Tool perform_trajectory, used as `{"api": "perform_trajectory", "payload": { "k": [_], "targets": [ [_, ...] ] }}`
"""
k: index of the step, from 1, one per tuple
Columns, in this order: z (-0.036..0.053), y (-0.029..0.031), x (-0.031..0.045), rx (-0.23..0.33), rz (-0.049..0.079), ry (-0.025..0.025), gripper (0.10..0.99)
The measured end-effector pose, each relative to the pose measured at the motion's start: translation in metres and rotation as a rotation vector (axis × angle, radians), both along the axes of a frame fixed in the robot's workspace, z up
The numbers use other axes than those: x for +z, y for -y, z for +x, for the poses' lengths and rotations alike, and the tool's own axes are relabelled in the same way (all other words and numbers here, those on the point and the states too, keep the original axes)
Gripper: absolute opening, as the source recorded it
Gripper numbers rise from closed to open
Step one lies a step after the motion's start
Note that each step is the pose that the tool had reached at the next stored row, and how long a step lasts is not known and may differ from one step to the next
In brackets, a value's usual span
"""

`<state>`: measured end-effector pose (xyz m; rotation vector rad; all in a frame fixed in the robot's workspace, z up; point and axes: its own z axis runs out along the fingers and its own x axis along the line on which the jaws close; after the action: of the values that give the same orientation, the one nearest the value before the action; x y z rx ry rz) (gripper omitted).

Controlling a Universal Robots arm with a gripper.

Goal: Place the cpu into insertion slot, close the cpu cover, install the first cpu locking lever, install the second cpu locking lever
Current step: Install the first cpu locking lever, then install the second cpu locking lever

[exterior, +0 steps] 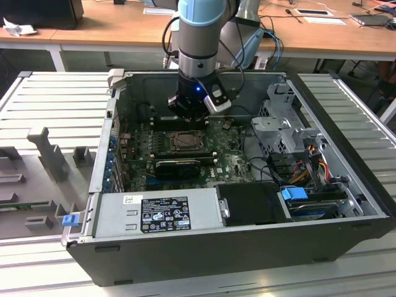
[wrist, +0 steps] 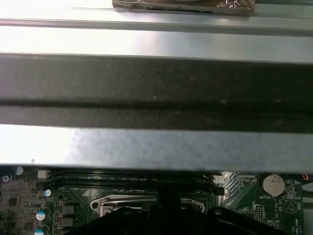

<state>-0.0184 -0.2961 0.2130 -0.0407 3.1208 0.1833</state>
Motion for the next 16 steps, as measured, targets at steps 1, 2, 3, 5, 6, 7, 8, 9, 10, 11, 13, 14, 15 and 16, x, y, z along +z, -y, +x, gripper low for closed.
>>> {"api": "perform_trajectory", "payload": {
  "k": [1, 2, 3, 5, 6, 7, 8, 9, 10, 11, 13, 14, 15, 16],
  "targets": [
    [0.0000, 0.0004, 0.0000, 0.000, 0.000, 0.0000, 0.106],
    [0.0000, 0.0007, 0.0000, 0.000, 0.000, 0.0000, 0.106],
    [0.0000, 0.0010, 0.0000, 0.000, 0.000, 0.0000, 0.106],
    [0.0000, 0.0027, 0.0000, 0.000, 0.000, 0.0000, 0.106],
    [0.0000, 0.0031, 0.0000, 0.000, 0.000, 0.0000, 0.106],
    [0.0000, 0.0032, 0.0006, 0.000, 0.000, -0.0001, 0.106],
    [0.0000, 0.0032, 0.0026, 0.000, 0.000, -0.0001, 0.106],
    [0.0000, 0.0032, 0.0058, 0.000, 0.000, 0.0000, 0.106],
    [0.0000, 0.0032, 0.0085, 0.000, 0.000, 0.0000, 0.106],
    [0.0000, 0.0032, 0.0099, 0.000, 0.000, 0.0000, 0.106],
    [0.0001, 0.0038, 0.0105, 0.000, 0.000, 0.0000, 0.106],
    [0.0000, 0.0045, 0.0106, 0.000, 0.000, 0.0000, 0.106],
    [0.0000, 0.0052, 0.0106, 0.000, 0.000, 0.0000, 0.106],
    [0.0000, 0.0065, 0.0106, 0.000, 0.000, -0.0001, 0.106]
  ]
}}
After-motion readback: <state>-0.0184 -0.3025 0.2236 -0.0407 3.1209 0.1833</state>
